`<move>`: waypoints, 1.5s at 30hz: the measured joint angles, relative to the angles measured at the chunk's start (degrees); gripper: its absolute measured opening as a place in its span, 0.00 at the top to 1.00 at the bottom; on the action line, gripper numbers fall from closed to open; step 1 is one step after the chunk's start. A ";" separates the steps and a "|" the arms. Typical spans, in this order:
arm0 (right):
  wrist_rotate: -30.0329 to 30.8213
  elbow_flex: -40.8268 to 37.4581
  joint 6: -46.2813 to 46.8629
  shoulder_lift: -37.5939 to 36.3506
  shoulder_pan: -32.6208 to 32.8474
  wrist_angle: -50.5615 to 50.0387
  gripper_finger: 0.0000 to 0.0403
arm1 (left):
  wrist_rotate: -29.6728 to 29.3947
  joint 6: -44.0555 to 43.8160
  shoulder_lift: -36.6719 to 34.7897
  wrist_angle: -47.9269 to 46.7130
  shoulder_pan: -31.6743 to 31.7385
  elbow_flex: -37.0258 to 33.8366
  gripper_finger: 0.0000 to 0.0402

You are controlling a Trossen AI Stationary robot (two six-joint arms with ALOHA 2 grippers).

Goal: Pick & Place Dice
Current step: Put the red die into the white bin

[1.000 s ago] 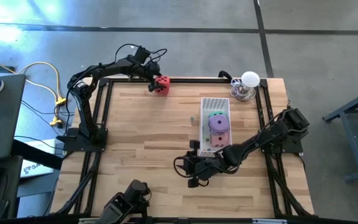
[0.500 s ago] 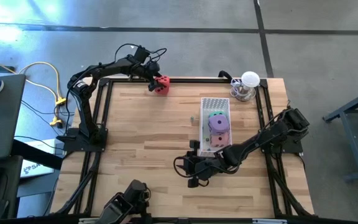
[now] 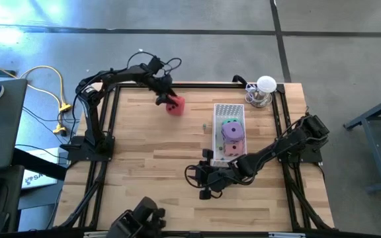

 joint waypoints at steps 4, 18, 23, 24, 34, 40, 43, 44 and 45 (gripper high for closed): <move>0.00 0.00 0.96 0.00 0.02 0.11 0.72 | 4.12 2.89 -3.95 -3.01 -2.25 -0.43 0.42; -2.80 -0.02 -2.34 0.02 2.98 5.83 0.72 | -15.61 1.13 -23.15 -4.90 -20.12 -0.07 0.63; -2.73 -0.02 -2.23 0.02 3.82 6.01 0.72 | -27.62 -1.94 -25.80 -4.65 -23.58 -0.04 0.67; -2.73 -0.01 -2.16 0.02 3.91 6.01 0.72 | -28.21 -2.25 -25.77 -4.66 -23.90 -0.04 0.67; -2.73 -0.02 -2.07 0.02 4.17 5.92 0.72 | -27.93 4.12 -24.81 -6.29 -28.06 0.02 0.61; -2.73 -0.02 -2.07 0.02 4.17 5.66 0.72 | -28.70 3.91 -24.77 -9.78 -30.26 0.02 0.43; -2.73 -0.01 -2.06 0.02 4.17 5.64 0.72 | -30.19 3.25 -24.75 -10.31 -30.89 0.00 0.31; -2.73 -0.02 -2.05 0.02 4.17 5.64 0.72 | -31.21 2.66 -24.75 -10.15 -31.07 -0.13 0.27; -2.73 -0.01 -2.06 0.02 4.17 5.64 0.72 | -32.53 2.15 -24.75 -10.23 -31.29 -0.24 0.24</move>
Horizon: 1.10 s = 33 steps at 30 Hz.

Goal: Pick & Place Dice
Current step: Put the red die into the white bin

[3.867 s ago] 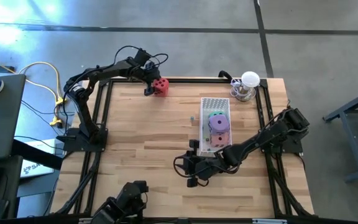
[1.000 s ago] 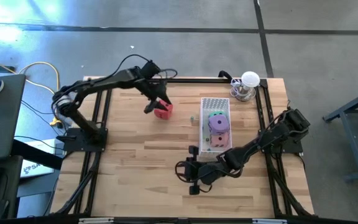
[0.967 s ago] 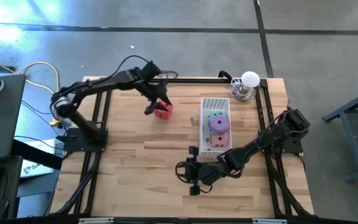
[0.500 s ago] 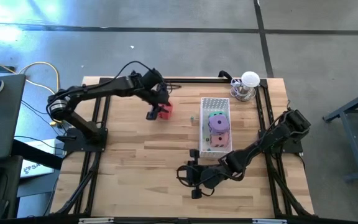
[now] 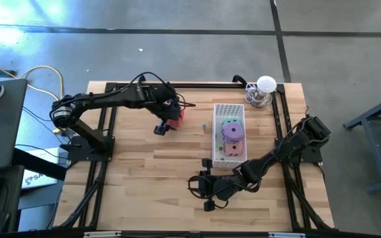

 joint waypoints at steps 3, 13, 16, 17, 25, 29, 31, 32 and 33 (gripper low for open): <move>0.00 -0.01 0.60 0.00 0.00 -0.02 0.72 | -4.45 -1.98 0.00 -1.17 -0.67 -0.11 0.15; 0.00 -0.01 0.88 0.00 0.00 -0.07 0.72 | -8.45 -0.38 0.00 -3.74 -0.45 -0.11 0.07; 0.00 -0.01 0.88 0.00 0.00 -0.09 0.72 | -9.28 3.10 0.00 -3.66 0.36 -0.11 0.07; 0.00 -0.01 0.88 0.00 0.00 -0.09 0.72 | -9.80 3.48 0.00 -3.58 0.58 -0.11 0.07; 0.00 0.00 0.87 0.00 -0.02 -0.11 0.72 | -0.59 -3.54 0.00 -2.28 2.11 -0.11 0.07; 0.00 -0.01 0.88 0.00 -0.02 -0.11 0.72 | 0.10 -6.36 0.00 -0.96 2.20 -0.11 0.07; 0.00 0.00 0.86 0.00 -0.02 -0.10 0.72 | -2.28 -7.77 0.00 -0.79 2.20 -0.11 0.07; 0.00 -0.01 0.86 0.00 -0.02 -0.11 0.72 | -3.05 -7.89 0.00 -0.81 2.20 -0.11 0.07; 0.00 -0.01 0.86 0.00 -0.02 -0.11 0.72 | -3.77 -7.94 0.00 -0.77 2.20 -0.11 0.07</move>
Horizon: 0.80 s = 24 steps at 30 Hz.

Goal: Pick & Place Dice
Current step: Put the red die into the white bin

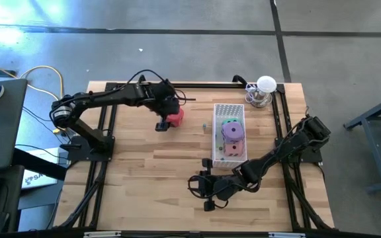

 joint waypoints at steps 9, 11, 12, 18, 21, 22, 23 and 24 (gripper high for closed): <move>-0.02 0.00 0.02 0.00 0.00 -0.02 0.72 | -3.54 6.20 0.00 -0.05 1.62 0.00 0.07; 0.00 0.02 0.02 0.00 0.00 -0.02 0.72 | -3.77 6.73 0.00 0.29 3.28 0.00 0.07; -0.02 0.02 0.02 0.00 0.00 -0.02 0.72 | -3.62 6.58 0.00 0.73 4.12 0.00 0.07; -0.02 0.01 0.02 0.00 0.00 -0.52 0.72 | -1.00 3.74 0.00 1.56 9.69 0.00 0.07; -0.02 0.00 0.02 0.00 0.00 -0.53 0.72 | 3.94 4.82 0.00 1.32 12.23 0.00 0.07; -0.02 0.00 0.02 0.00 0.00 -0.59 0.72 | 6.06 5.51 0.00 1.23 13.03 0.00 0.07; -0.02 0.01 0.02 0.00 0.00 -0.70 0.72 | 8.05 6.23 0.00 1.13 13.79 0.00 0.07; -0.02 0.00 0.02 0.00 0.00 -0.76 0.72 | 10.21 6.63 0.00 1.17 14.46 0.00 0.07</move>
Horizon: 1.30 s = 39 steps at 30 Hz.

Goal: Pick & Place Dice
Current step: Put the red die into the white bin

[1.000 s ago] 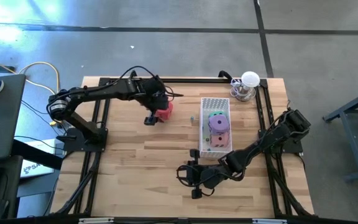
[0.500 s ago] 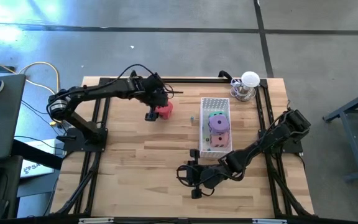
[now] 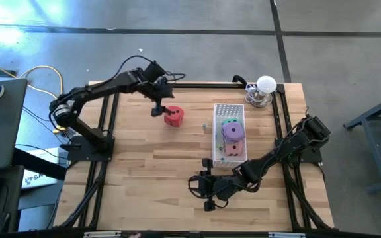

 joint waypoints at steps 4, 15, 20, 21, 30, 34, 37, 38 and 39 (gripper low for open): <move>0.00 0.00 0.44 0.00 0.00 -0.35 0.72 | 4.89 1.20 0.00 0.07 1.86 0.00 0.07; 0.00 0.02 0.46 0.00 0.00 -0.48 0.72 | 5.38 -1.00 0.00 0.33 2.63 0.00 0.07; -0.01 0.00 0.66 0.00 0.00 -0.48 0.72 | 5.35 -1.02 0.00 0.47 2.63 0.00 0.07; -0.02 0.02 0.68 0.00 0.00 -0.48 0.72 | 5.33 -1.02 0.00 0.48 2.63 0.00 0.07; -0.31 0.00 0.68 0.00 0.00 -0.50 0.72 | 5.36 -2.36 0.00 0.42 2.63 0.00 0.07; -0.39 0.02 1.09 0.00 0.00 -0.54 0.72 | 7.62 -5.51 1.28 0.47 2.55 0.02 0.07; -0.39 0.02 1.09 0.00 0.00 -0.61 0.72 | 9.79 -7.29 3.30 0.57 2.34 0.02 0.07; -0.39 0.02 1.10 0.00 0.00 -0.61 0.72 | 9.94 -7.46 4.08 0.61 2.18 0.02 0.07; -0.39 0.02 1.33 0.00 0.00 -0.61 0.72 | 9.82 -7.05 4.86 0.80 1.99 0.02 0.07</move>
